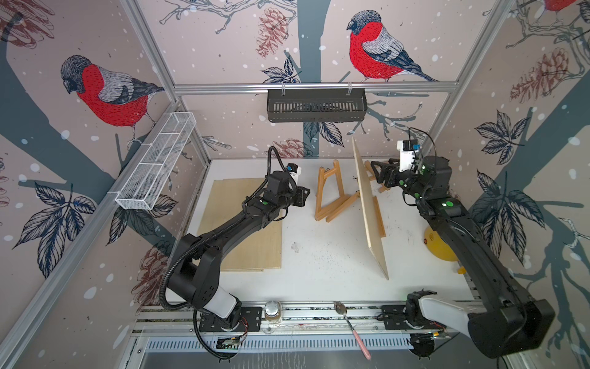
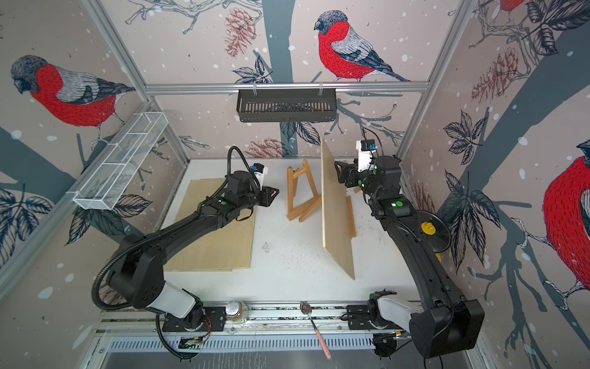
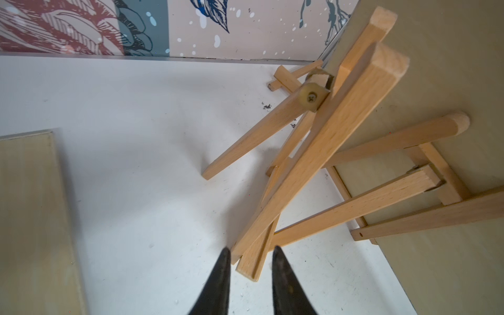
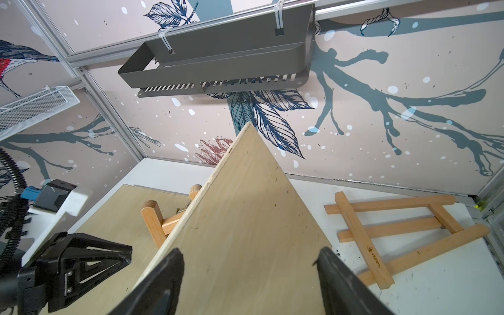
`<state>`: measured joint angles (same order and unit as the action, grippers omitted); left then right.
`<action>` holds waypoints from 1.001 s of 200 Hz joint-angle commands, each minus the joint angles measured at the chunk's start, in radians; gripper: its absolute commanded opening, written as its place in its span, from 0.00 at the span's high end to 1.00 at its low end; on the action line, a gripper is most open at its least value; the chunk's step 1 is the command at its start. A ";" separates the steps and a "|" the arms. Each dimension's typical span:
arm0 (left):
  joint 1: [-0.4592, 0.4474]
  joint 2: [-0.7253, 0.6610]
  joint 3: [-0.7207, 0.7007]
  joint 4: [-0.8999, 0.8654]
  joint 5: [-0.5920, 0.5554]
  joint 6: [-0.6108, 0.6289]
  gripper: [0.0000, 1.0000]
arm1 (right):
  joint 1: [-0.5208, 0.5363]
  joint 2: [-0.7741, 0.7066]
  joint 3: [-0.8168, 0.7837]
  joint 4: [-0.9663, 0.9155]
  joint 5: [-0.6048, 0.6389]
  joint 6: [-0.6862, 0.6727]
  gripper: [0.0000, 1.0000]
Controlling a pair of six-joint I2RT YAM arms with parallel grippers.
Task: Disassemble the easel
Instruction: Pick up the easel at the center of the board.
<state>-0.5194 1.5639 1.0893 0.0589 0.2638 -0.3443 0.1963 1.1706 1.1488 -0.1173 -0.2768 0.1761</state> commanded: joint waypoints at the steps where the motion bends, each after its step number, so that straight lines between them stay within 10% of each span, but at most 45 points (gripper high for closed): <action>1: -0.017 0.042 0.029 0.112 0.076 -0.016 0.72 | 0.005 -0.002 0.008 0.001 0.020 -0.018 0.22; 133: -0.072 0.118 0.090 0.071 -0.045 0.019 0.69 | 0.005 0.029 0.002 0.011 0.030 -0.032 0.20; 157: -0.072 0.092 0.046 0.113 -0.014 0.046 0.37 | 0.005 0.036 -0.001 0.022 0.025 -0.027 0.20; 164: -0.072 0.088 0.034 0.127 -0.002 0.053 0.05 | 0.006 0.039 -0.001 0.024 0.023 -0.026 0.20; 200: -0.073 0.098 0.043 0.112 -0.099 0.024 0.03 | 0.006 0.040 0.002 0.022 0.020 -0.024 0.20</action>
<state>-0.5907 1.6623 1.1263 0.1303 0.2329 -0.3149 0.2008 1.2121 1.1461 -0.1261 -0.2546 0.1535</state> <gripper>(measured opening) 0.972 0.801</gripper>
